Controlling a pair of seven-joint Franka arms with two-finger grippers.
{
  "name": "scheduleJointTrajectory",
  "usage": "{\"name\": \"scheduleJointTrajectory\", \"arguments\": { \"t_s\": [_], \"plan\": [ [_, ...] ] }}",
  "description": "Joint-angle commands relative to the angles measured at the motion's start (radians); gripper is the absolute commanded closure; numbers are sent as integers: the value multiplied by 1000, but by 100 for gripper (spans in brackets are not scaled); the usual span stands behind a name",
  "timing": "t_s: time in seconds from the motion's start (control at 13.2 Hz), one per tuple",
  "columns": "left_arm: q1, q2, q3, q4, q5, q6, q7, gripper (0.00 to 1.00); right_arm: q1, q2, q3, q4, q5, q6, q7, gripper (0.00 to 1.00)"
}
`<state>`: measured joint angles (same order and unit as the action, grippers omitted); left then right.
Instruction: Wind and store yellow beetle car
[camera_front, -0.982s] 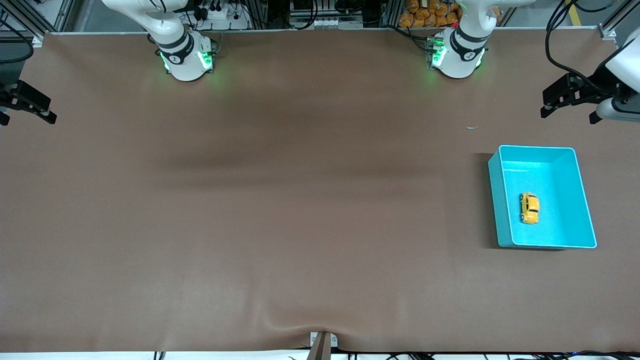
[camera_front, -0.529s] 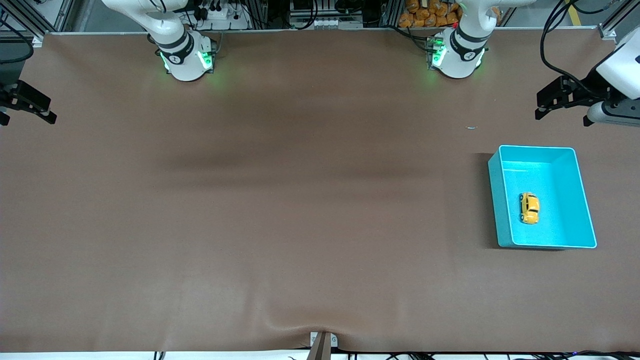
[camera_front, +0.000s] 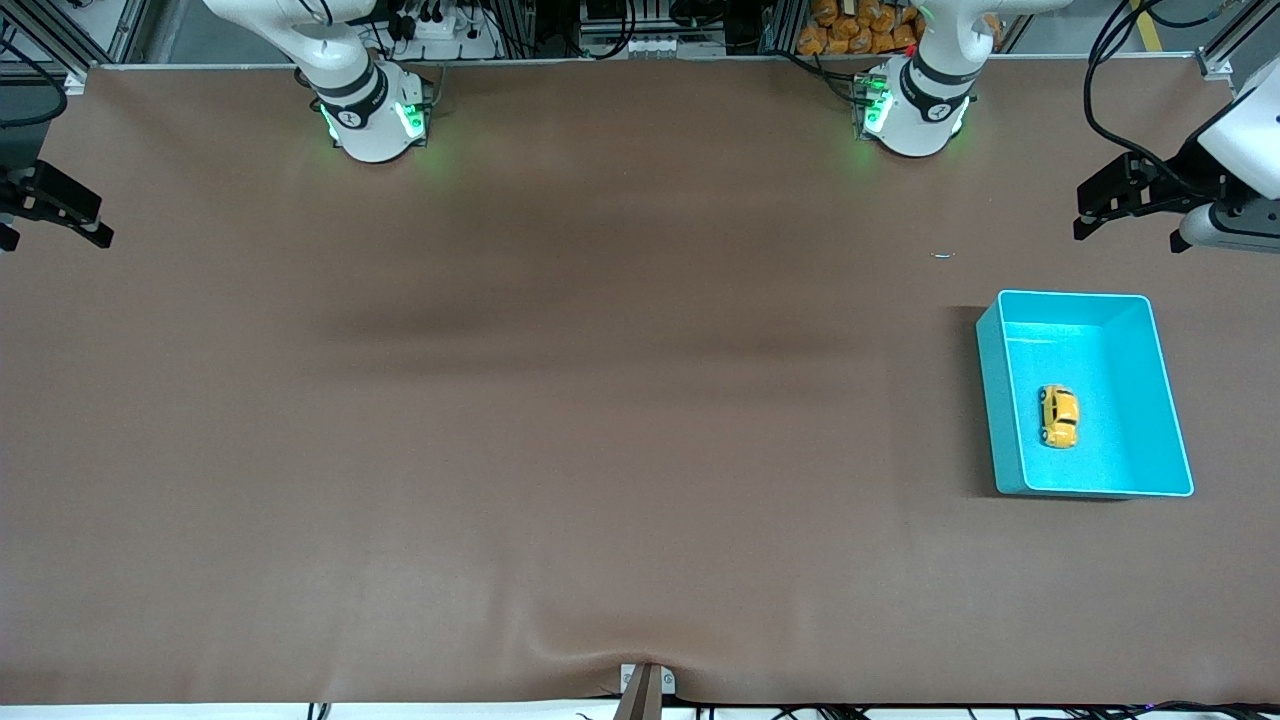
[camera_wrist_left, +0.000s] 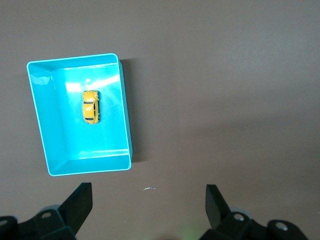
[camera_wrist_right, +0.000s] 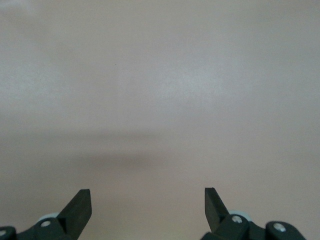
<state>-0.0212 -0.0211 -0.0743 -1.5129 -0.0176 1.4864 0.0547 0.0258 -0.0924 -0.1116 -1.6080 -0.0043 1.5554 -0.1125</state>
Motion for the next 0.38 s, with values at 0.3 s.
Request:
{"name": "scheduleJointTrajectory", "arguments": {
  "t_s": [0.3],
  "plan": [
    [9,9,2,20,-2,-15,1,0,-14,-3,10,8,-11,-8,-12,0]
  ]
}}
